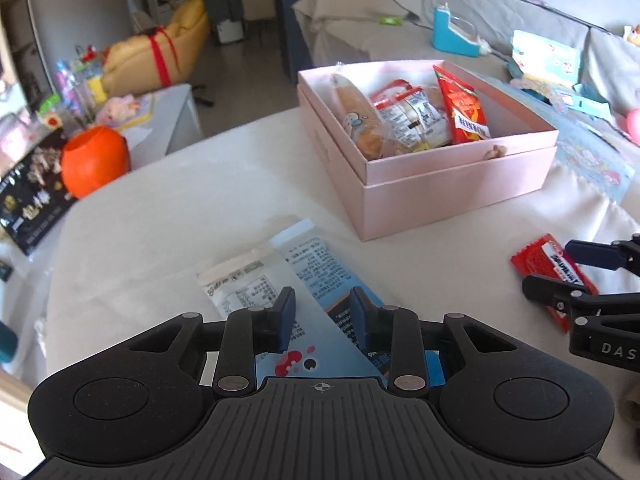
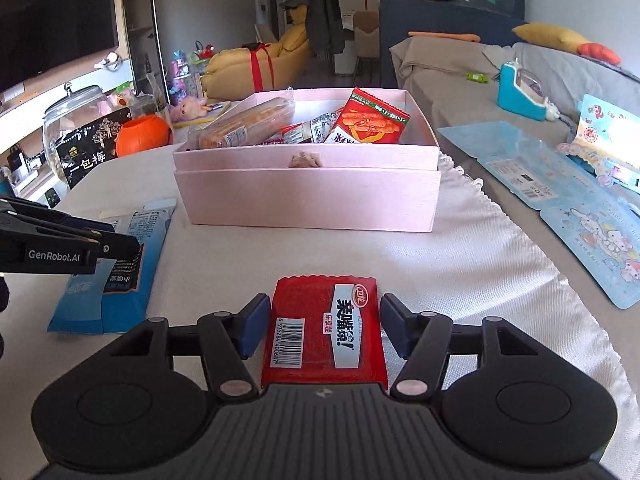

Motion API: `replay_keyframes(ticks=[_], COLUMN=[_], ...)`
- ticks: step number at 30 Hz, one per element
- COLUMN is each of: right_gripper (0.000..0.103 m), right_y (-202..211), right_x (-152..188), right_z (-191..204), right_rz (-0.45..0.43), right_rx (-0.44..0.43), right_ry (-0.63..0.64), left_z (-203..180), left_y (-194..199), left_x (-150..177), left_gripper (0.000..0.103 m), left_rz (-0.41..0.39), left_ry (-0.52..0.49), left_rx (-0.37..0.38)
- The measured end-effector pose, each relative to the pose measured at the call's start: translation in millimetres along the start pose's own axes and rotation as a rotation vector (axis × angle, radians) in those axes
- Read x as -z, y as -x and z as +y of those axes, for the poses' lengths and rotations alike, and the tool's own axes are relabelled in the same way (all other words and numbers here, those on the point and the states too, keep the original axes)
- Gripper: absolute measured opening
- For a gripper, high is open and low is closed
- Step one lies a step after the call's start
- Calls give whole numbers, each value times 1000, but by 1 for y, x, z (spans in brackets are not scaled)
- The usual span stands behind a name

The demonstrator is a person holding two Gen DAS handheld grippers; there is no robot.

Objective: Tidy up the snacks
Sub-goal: 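Hold the small red packet with right while left approaches the blue-and-white packet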

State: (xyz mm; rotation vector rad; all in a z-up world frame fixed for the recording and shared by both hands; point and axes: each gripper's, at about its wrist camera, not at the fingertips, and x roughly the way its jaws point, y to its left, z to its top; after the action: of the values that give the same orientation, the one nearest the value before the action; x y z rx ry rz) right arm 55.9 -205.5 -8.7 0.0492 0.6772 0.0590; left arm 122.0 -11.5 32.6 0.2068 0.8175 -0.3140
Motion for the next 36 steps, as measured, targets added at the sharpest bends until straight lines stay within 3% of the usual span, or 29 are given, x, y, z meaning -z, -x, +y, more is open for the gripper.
replay_keyframes(ticks=[5,9,11,18,25,30,36], right_gripper=[61,61,61,61,61,61,61], right_y=[0,0,1,0,0,0,-1], right_x=[0,0,0,0,0,0,0], right_z=[0,-1,0,0,0,0,0], right_rz=[0,-1,-1,-1,-2,-2,-1], right_rx=[0,-1,-2,-2,-3,-3,-2], right_ry=[0,-2,-4,-4,-4,-5,-3], left_z=[1,-7,-4,5,9,8,-7], left_y=[3,5,5,2,1,18,15], left_x=[4,7,6,2,-3,2,7], left_gripper=[35,40,40,35,37,37,38], left_rz=[-6,-23,-21,7,22,-15,36], left_ry=[-17,-137,-147,-58,6,-32,-39], left_rx=[7,-100,-135,-64,55,-39,28])
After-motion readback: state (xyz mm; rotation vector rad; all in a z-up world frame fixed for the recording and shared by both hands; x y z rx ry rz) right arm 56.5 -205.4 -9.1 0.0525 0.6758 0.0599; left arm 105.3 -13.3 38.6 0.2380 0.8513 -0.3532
